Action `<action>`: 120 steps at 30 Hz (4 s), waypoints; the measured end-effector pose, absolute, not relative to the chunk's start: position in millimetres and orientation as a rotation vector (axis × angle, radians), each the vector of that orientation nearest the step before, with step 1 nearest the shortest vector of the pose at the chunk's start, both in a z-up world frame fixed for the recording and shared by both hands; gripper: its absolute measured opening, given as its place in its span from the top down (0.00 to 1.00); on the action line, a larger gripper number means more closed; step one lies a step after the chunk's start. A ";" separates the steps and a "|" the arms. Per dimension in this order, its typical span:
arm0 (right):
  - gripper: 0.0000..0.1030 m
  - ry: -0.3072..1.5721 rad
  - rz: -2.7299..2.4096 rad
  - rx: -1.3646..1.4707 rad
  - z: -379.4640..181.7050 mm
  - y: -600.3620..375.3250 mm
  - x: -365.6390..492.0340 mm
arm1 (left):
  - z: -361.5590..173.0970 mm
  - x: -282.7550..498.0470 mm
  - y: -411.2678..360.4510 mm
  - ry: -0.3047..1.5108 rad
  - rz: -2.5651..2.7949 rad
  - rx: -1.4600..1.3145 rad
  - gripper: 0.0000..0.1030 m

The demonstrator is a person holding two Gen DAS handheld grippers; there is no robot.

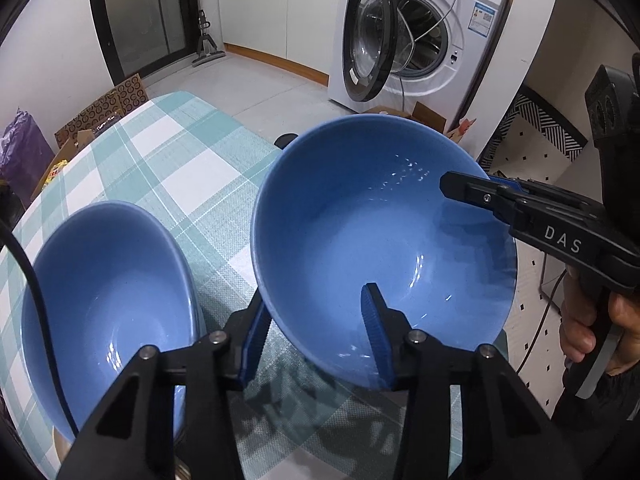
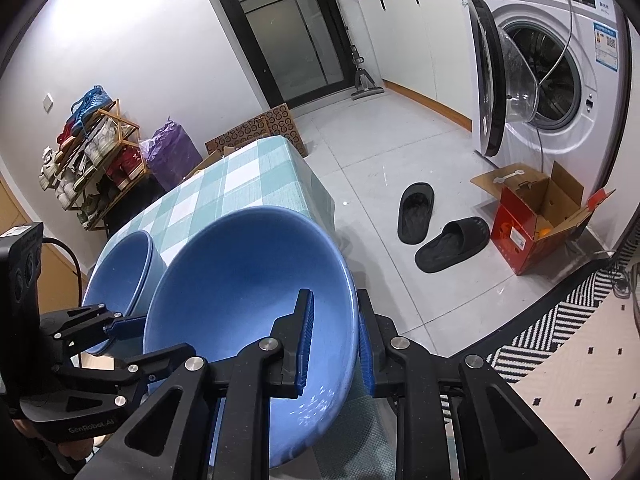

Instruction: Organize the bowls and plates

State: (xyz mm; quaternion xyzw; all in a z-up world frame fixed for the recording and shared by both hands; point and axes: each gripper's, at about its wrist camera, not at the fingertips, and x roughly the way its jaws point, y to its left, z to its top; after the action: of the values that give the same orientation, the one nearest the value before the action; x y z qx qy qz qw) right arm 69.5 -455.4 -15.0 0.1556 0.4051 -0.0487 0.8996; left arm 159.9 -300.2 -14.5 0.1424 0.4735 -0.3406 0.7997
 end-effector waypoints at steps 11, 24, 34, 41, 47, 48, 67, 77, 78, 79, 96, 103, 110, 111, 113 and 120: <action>0.80 0.793 -0.094 0.306 4.4 -448.8 58.4 | 4.3 153.7 -288.8 0.974 -0.723 0.268 0.57; 0.80 0.739 -0.075 0.243 39.5 -425.0 52.9 | 29.1 151.0 -264.4 0.904 -0.712 0.210 0.57; 0.80 0.704 -0.050 0.189 72.7 -402.3 56.0 | 55.0 152.3 -236.3 0.846 -0.682 0.152 0.57; 0.80 0.694 -0.018 0.171 90.0 -373.7 67.0 | 69.4 156.1 -205.7 0.807 -0.634 0.108 0.57; 0.80 0.682 0.015 0.168 98.3 -346.3 79.9 | 74.8 157.7 -179.3 0.784 -0.594 0.076 0.57; 0.80 0.683 0.019 0.167 98.7 -343.0 81.4 | 75.2 158.2 -175.2 0.781 -0.589 0.070 0.57; 0.80 0.730 0.105 0.116 83.1 -269.2 122.9 | 56.7 173.5 -116.3 0.793 -0.485 -0.018 0.57; 0.80 0.780 0.112 0.104 58.3 -250.3 146.5 | 35.3 188.3 -105.6 0.835 -0.448 -0.043 0.57; 0.80 0.783 0.114 0.102 56.1 -248.7 148.4 | 33.8 189.8 -104.9 0.837 -0.445 -0.044 0.57; 0.80 0.786 0.115 0.100 53.9 -248.4 149.2 | 31.3 191.0 -104.3 0.841 -0.442 -0.046 0.57; 0.80 0.838 0.046 0.029 11.1 -234.9 169.5 | 3.5 203.4 -109.2 0.878 -0.388 0.007 0.57; 0.79 0.843 0.024 -0.010 3.4 -232.7 170.9 | -3.0 205.0 -113.9 0.882 -0.368 0.041 0.57; 0.78 0.833 0.000 -0.050 -3.7 -230.2 171.2 | -5.7 204.8 -117.3 0.865 -0.351 0.069 0.57; 0.78 0.832 -0.002 -0.053 -4.8 -230.3 171.4 | -6.0 204.3 -118.0 0.861 -0.348 0.075 0.57; 0.78 0.831 -0.008 -0.062 -7.0 -229.9 171.3 | -7.0 203.1 -120.8 0.852 -0.337 0.095 0.57; 0.78 0.800 -0.037 -0.121 -13.2 -225.9 170.0 | -13.3 202.2 -125.7 0.832 -0.314 0.137 0.57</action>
State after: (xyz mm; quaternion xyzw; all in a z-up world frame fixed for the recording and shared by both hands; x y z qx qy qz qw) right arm 170.0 -225.9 -13.2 -0.0590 0.3894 -0.0181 0.9190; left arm 202.2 -125.7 -13.2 0.0661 0.4019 -0.1519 0.9005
